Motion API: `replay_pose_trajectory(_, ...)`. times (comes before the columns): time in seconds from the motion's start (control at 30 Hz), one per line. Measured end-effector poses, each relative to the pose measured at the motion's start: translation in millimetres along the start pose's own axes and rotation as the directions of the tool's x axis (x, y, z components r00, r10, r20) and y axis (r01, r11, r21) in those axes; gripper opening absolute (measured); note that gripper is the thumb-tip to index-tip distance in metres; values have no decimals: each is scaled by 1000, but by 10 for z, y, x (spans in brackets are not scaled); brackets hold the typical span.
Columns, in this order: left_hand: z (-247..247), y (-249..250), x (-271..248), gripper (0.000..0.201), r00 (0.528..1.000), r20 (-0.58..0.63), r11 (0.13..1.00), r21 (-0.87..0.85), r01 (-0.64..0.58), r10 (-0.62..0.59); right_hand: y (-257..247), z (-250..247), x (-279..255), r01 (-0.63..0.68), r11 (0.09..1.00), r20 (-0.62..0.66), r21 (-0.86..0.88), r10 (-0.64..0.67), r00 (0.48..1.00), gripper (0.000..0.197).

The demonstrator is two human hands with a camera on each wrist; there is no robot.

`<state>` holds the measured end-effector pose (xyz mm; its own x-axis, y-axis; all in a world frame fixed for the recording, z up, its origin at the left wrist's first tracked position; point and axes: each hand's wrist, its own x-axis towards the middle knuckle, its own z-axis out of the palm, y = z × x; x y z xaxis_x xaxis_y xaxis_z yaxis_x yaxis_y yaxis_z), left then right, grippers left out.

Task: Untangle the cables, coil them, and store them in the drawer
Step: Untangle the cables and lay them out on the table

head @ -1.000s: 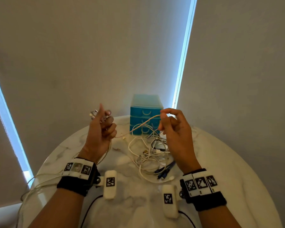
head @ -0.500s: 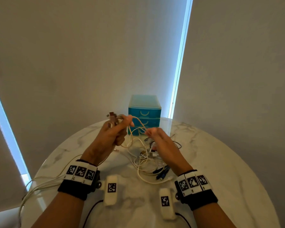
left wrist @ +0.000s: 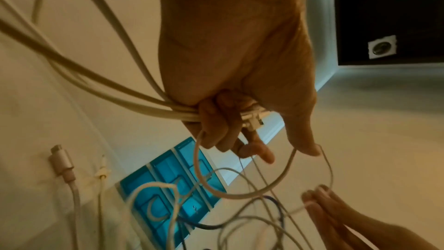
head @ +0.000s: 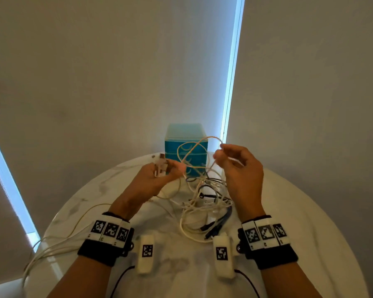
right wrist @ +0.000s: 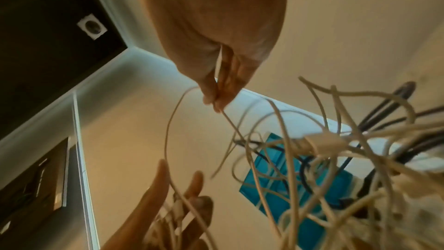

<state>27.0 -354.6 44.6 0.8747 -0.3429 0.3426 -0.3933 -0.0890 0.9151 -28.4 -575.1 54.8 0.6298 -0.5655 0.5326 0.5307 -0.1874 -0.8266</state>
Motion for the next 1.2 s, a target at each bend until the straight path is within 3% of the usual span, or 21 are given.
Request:
replay_pose_trajectory(0.07,94,56,-15,27,998,65,998,50,24,-27,-5,42,-50,-70,997,72,-10,71,995,14)
replay_pose_trajectory(0.17,178,83,-13,38,994,112,985,170,-16,-4,-83,137,-131,-36,999,186,-4,36,982,12)
replay_pose_trajectory(0.27,188,31,15,19,998,33,981,186,-54,48,-130,234,-219,-29,998,288,47,15,958,14)
replay_pose_trajectory(0.37,138,-16,34,15,994,-55,985,151,-80,89,-77,269,-258,-92,990,341,106,50,939,21)
replay_pose_trajectory(0.43,108,-32,38,17,989,-104,988,121,-92,104,28,243,-227,-85,996,374,3,78,924,23)
replay_pose_trajectory(0.53,84,-26,41,20,970,-220,994,34,-102,107,258,173,-181,5,933,451,-360,170,876,13)
replay_pose_trajectory(0.73,-103,-124,93,29,916,-402,953,-284,-107,-17,434,-7,-37,-26,835,220,-550,175,960,23)
replay_pose_trajectory(0.83,-107,-147,102,31,932,-362,951,-297,-89,-26,384,42,-72,34,826,280,-562,152,948,23)
replay_pose_trajectory(0.97,-45,-64,48,29,984,-175,964,-252,-79,35,221,237,-206,230,836,405,-498,-10,914,18)
replay_pose_trajectory(1.07,-10,9,4,24,995,-58,953,-289,-91,78,242,290,-298,193,878,477,-438,45,878,14)
replay_pose_trajectory(1.2,18,22,-12,26,998,14,961,-268,-61,68,265,262,-265,89,909,380,-407,80,922,17)
